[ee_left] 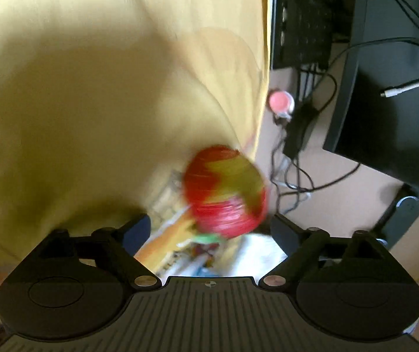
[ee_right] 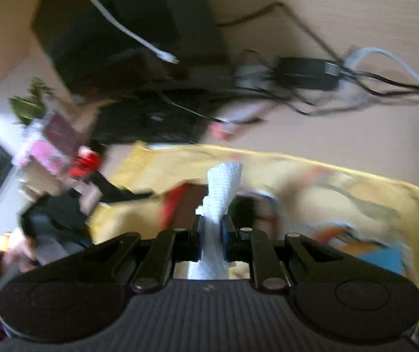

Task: Organize soft objects
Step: 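Rotate the doll with the left gripper while the right gripper wipes its red base, then hold the doll with the left gripper while the right gripper rubs the tissue over its body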

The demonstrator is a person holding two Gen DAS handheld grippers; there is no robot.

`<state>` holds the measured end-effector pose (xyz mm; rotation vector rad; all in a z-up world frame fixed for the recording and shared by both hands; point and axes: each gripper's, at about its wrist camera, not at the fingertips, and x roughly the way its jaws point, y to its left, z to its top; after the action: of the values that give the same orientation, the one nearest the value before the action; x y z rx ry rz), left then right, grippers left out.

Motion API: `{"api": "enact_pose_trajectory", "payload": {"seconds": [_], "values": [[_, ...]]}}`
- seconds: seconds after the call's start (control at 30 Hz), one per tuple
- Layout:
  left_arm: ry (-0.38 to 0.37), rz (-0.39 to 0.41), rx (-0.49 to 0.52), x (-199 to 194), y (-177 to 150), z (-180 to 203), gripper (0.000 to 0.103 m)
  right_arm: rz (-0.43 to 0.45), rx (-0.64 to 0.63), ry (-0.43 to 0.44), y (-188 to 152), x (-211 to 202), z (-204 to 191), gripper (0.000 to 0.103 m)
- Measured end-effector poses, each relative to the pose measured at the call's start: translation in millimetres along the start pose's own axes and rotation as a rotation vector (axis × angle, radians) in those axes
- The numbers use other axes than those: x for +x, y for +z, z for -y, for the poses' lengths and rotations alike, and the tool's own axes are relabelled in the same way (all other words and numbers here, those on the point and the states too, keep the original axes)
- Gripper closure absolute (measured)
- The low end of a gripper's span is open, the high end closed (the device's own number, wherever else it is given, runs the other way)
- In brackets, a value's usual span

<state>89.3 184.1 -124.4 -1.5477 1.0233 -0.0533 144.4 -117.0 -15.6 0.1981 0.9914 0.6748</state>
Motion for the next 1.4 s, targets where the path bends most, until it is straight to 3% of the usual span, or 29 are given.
{"api": "enact_pose_trajectory", "payload": {"seconds": [0.07,0.1,0.17,0.2,0.27,0.37,0.47,0.6,0.77,0.9,1.1,1.2,1.23,1.27,1.4], "values": [[0.021,0.023,0.019,-8.6,4.5,0.4,0.009,0.005,-0.002,0.073,7.2,10.7,-8.4,0.088],[0.037,0.036,0.053,-12.2,5.6,4.1,0.009,-0.007,-0.011,0.066,9.4,20.6,-9.1,0.088],[0.097,0.065,0.235,-16.3,2.9,27.6,0.008,-0.030,-0.041,-0.003,11.3,39.3,-7.1,0.089],[0.136,0.083,0.346,-17.6,0.0,40.8,0.008,-0.039,-0.054,-0.050,9.9,44.1,-2.5,0.090],[0.268,0.137,0.669,-14.6,-14.6,73.7,0.004,-0.058,-0.078,-0.138,7.1,52.7,6.9,0.090],[0.491,0.174,1.179,11.8,-53.6,108.1,0.002,-0.063,-0.049,-0.176,2.6,47.6,24.7,0.090],[0.559,0.099,1.434,46.2,-71.9,122.5,0.002,-0.062,0.002,-0.204,-4.0,38.9,42.9,0.091],[0.570,-0.033,1.611,77.0,-84.1,123.9,0.002,-0.045,0.097,-0.181,-14.1,18.6,61.6,0.091],[0.579,-0.097,1.623,93.7,-87.1,115.7,0.002,0.017,0.234,-0.143,-24.1,-11.4,80.1,0.091],[0.594,-0.063,1.595,101.5,-92.6,116.3,0.007,0.054,0.284,-0.157,-28.0,-28.8,90.3,0.090],[0.551,-0.097,1.264,103.9,-78.4,120.3,0.014,0.073,0.325,-0.175,-33.8,-41.8,102.2,0.090],[0.536,-0.105,1.089,102.5,-72.8,118.6,0.014,0.052,0.212,-0.228,-33.7,-35.1,87.9,0.081],[0.540,-0.097,1.044,100.6,-74.9,116.4,0.014,0.039,0.147,-0.261,-34.4,-29.8,80.2,0.061],[0.543,-0.089,1.000,98.7,-76.9,114.3,0.014,0.026,0.092,-0.288,-35.4,-24.8,73.7,0.051],[0.511,-0.086,0.807,89.4,-80.0,98.0,0.010,-0.049,-0.174,-0.354,-35.1,3.4,46.0,0.053]]}}
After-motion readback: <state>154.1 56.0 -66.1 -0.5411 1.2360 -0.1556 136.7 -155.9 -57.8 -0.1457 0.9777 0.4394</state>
